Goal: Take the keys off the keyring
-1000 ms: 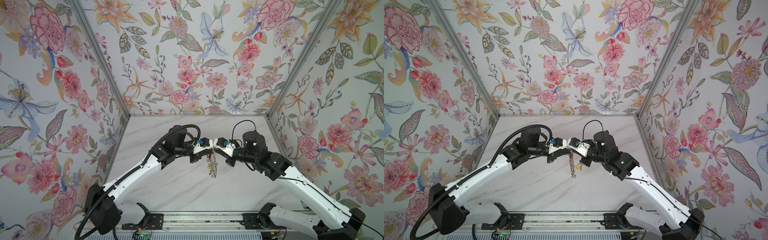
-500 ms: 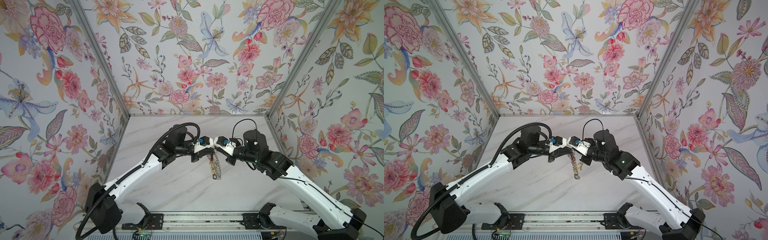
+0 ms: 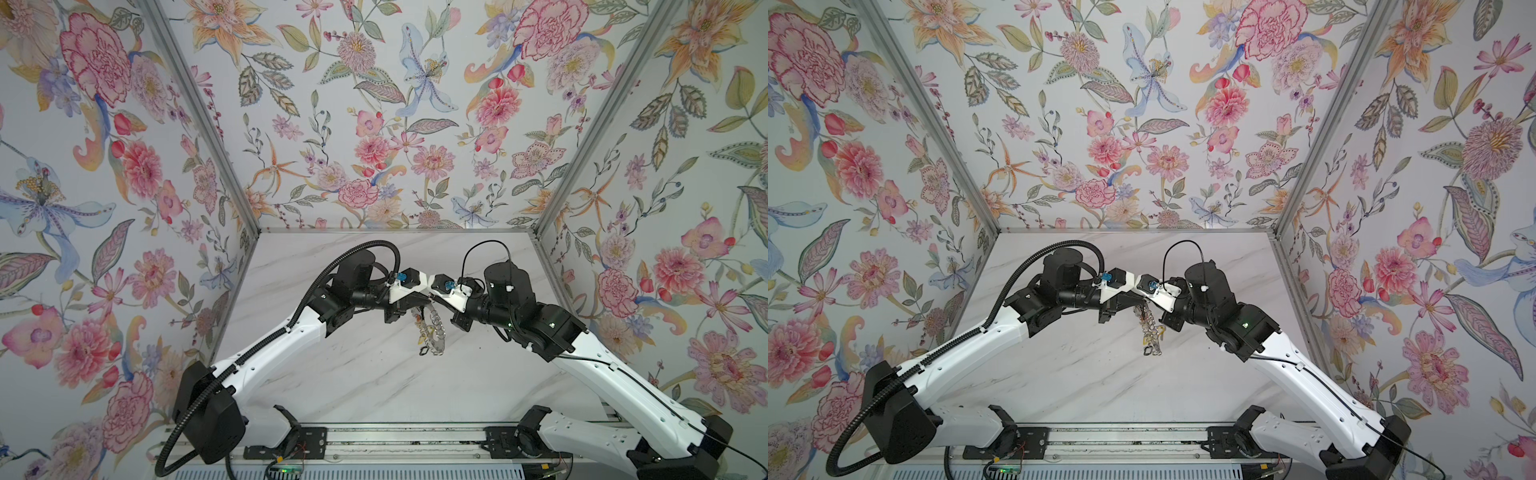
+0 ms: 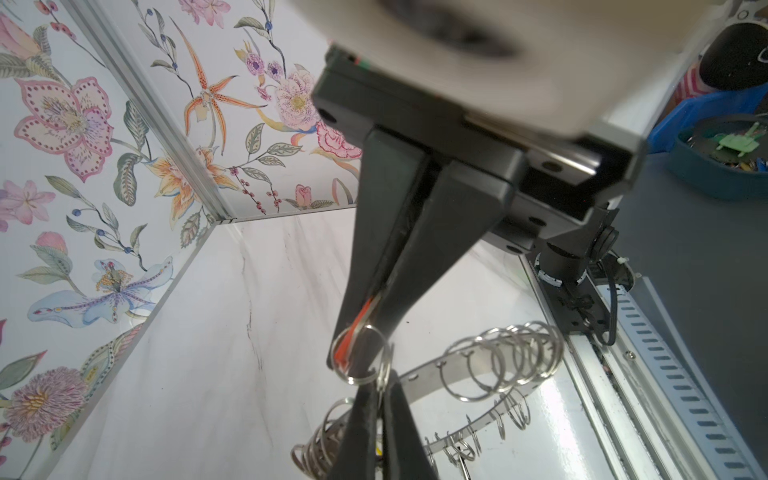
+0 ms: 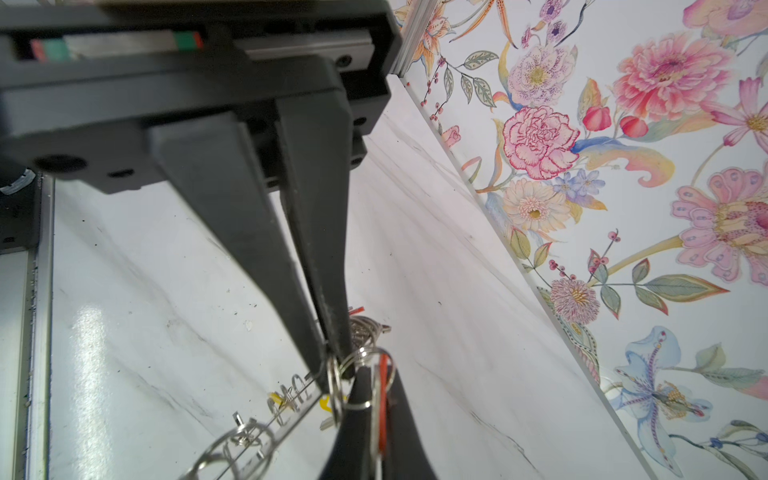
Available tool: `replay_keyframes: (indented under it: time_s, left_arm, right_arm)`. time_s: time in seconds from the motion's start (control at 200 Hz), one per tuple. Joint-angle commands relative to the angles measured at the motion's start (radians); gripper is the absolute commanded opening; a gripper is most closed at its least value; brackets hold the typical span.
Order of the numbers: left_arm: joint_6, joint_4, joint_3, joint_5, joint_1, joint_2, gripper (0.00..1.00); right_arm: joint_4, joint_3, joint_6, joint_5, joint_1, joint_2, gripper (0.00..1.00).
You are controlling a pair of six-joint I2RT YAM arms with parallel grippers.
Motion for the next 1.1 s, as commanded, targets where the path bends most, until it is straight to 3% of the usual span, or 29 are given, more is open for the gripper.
replay_keyframes:
  time_s: [0.0, 0.495, 1.091]
  left_arm:
    - [-0.003, 0.062, 0.009, 0.017, -0.022, 0.008, 0.0]
    - [0.055, 0.066, -0.019, -0.175, 0.001, -0.087, 0.0]
    - [-0.159, 0.497, -0.15, -0.149, 0.003, -0.165, 0.0]
  right_arm:
    - [0.028, 0.033, -0.006, -0.011, 0.022, 0.006, 0.0]
    - [0.027, -0.011, 0.013, 0.05, -0.021, -0.079, 0.0]
    - [0.065, -0.101, 0.011, 0.032, -0.025, -0.043, 0.0]
